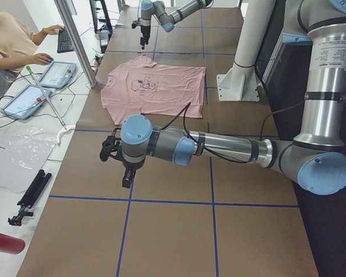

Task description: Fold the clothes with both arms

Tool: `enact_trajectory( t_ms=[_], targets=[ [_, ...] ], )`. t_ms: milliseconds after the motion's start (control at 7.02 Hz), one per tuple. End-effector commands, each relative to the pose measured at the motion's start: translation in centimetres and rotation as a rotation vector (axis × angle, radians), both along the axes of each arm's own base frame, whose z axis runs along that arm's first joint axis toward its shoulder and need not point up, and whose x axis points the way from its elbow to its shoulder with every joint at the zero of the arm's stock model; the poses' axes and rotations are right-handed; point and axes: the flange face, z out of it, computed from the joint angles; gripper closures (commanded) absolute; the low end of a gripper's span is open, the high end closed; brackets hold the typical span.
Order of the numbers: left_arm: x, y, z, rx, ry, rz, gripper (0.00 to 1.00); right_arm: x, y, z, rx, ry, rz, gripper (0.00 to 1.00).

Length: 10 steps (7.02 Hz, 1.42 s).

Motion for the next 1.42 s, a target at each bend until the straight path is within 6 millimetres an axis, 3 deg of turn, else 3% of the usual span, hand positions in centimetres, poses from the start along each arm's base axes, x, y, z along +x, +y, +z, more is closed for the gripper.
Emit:
enact_trajectory(
  t_ms=[0,285,427,570,712,997,1140,1282],
  targets=[
    [0.1,0.1,0.0,0.003,0.011,0.004,0.0,-3.5,0.5,0.4,-0.058,0.002,0.084,0.17],
    [0.1,0.7,0.4,0.023,0.01,0.004,0.0,-4.4,-0.1,0.2,-0.056,0.024,0.113,0.34],
    [0.1,1.0,0.7,0.019,0.009,0.005,0.0,-4.4,-0.1,0.0,-0.06,0.02,0.119,0.55],
    [0.2,1.2,0.8,0.025,0.02,0.007,0.0,-4.4,-0.1,-0.2,-0.066,0.015,0.125,1.0],
    [0.4,1.7,1.0,0.03,0.044,0.016,0.0,-4.4,-0.1,-0.2,-0.062,0.016,0.122,1.0],
    [0.5,3.1,2.0,0.058,0.046,0.015,0.0,-4.3,0.1,-2.4,-0.049,-0.019,0.111,1.0],
    [0.5,3.1,1.5,0.069,0.046,0.014,0.0,-4.1,0.5,-4.7,-0.045,-0.037,0.105,1.0],
    [0.5,3.2,1.0,0.077,0.047,0.014,0.0,-5.3,0.2,-9.4,-0.033,-0.064,0.138,1.0]
  ],
)
